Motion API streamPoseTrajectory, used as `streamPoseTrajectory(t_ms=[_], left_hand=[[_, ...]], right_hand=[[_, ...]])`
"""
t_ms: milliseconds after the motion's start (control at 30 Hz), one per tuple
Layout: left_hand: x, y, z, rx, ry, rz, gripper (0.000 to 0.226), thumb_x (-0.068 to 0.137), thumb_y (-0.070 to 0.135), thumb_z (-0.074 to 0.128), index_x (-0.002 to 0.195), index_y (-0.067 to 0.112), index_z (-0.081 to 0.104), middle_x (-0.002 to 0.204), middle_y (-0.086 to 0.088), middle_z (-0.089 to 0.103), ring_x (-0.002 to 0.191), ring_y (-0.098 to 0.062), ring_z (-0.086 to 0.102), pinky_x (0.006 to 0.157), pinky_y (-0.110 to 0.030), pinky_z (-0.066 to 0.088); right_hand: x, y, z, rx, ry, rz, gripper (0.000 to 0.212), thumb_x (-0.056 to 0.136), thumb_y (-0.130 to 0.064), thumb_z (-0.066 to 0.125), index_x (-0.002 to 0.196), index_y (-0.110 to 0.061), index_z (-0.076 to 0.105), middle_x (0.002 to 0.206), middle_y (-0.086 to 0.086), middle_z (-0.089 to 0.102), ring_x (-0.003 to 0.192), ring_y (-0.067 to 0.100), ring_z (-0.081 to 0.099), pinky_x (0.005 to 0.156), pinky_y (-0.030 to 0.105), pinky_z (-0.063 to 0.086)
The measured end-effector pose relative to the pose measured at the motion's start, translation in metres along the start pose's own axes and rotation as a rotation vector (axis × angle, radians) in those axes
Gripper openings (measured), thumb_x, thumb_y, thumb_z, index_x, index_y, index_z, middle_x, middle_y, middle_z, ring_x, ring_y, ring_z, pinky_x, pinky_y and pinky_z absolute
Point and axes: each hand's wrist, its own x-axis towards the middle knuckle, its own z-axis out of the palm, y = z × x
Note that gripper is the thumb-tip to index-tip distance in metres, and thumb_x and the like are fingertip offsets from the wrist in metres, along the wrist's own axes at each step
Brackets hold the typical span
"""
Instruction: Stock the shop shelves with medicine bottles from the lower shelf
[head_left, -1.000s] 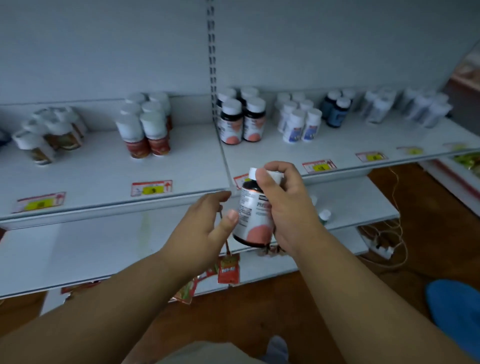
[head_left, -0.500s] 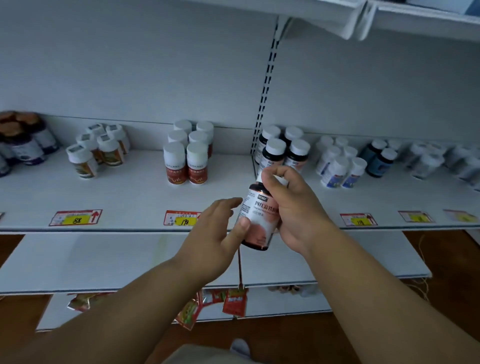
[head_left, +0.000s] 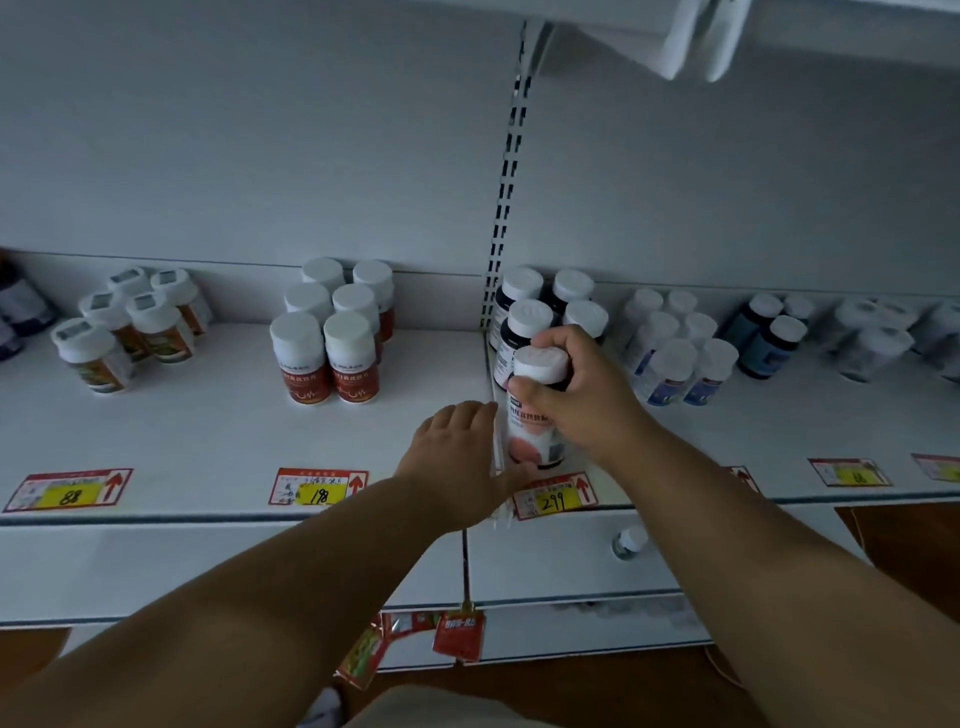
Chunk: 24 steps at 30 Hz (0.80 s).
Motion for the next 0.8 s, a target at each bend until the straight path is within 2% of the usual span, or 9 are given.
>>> streamPoseTrajectory(t_ms=[67,133,367,600,700,800], left_hand=[[0.015,-0.004,0.006,0.092,-0.045,-0.015,0.095,0.087,0.076,0.038,0.156,0.017,0.009,0.164,-0.007,0.014,0.151,-0.026,0.009,0.123,-0.044,0.009],[0.026,-0.006,0.013,0.142,-0.089,-0.038,0.098,0.088,0.076,0.034,0.157,0.016,-0.001,0.166,-0.011,0.001,0.152,-0.028,-0.004,0.123,-0.046,0.002],[0.04,-0.006,0.03,0.202,-0.123,-0.089,0.105,0.085,0.083,0.014,0.154,0.008,-0.014,0.163,-0.016,-0.014,0.15,-0.03,-0.019,0.122,-0.049,-0.003],[0.04,-0.009,0.033,0.206,-0.095,-0.086,0.104,0.083,0.084,0.007,0.155,0.011,-0.012,0.164,-0.014,-0.013,0.15,-0.028,-0.018,0.122,-0.048,-0.005],[0.036,-0.008,0.029,0.168,-0.086,-0.07,0.1,0.087,0.079,0.016,0.156,0.01,-0.007,0.165,-0.014,-0.008,0.151,-0.027,-0.013,0.123,-0.045,-0.004],[0.018,-0.005,0.022,0.052,0.048,-0.036,0.089,0.093,0.065,0.034,0.157,0.01,0.007,0.165,-0.013,0.007,0.152,-0.026,0.002,0.123,-0.039,-0.001]], right_hand=[[0.007,0.01,0.002,-0.1,0.009,-0.058,0.043,0.077,-0.032,0.08,0.111,-0.034,0.053,0.113,-0.01,0.06,0.106,0.011,0.058,0.091,0.043,0.054],[0.013,0.017,0.004,-0.149,0.01,-0.092,0.043,0.077,-0.031,0.08,0.11,-0.034,0.054,0.113,-0.009,0.061,0.107,0.013,0.058,0.092,0.043,0.052],[0.026,0.028,0.008,-0.306,0.087,-0.214,0.044,0.081,-0.02,0.079,0.118,-0.02,0.055,0.118,-0.001,0.048,0.105,0.01,0.048,0.089,0.024,0.041],[0.017,0.034,0.013,-0.301,0.084,-0.227,0.044,0.085,-0.021,0.074,0.124,-0.017,0.054,0.125,0.005,0.047,0.113,0.018,0.049,0.096,0.04,0.048],[0.002,0.032,0.013,-0.328,0.165,-0.25,0.048,0.086,-0.027,0.072,0.128,-0.013,0.053,0.126,0.009,0.048,0.116,0.023,0.048,0.098,0.043,0.046],[-0.028,0.027,0.009,-0.35,0.225,-0.236,0.049,0.086,-0.037,0.066,0.127,-0.012,0.053,0.126,0.009,0.048,0.117,0.026,0.051,0.099,0.042,0.046]])
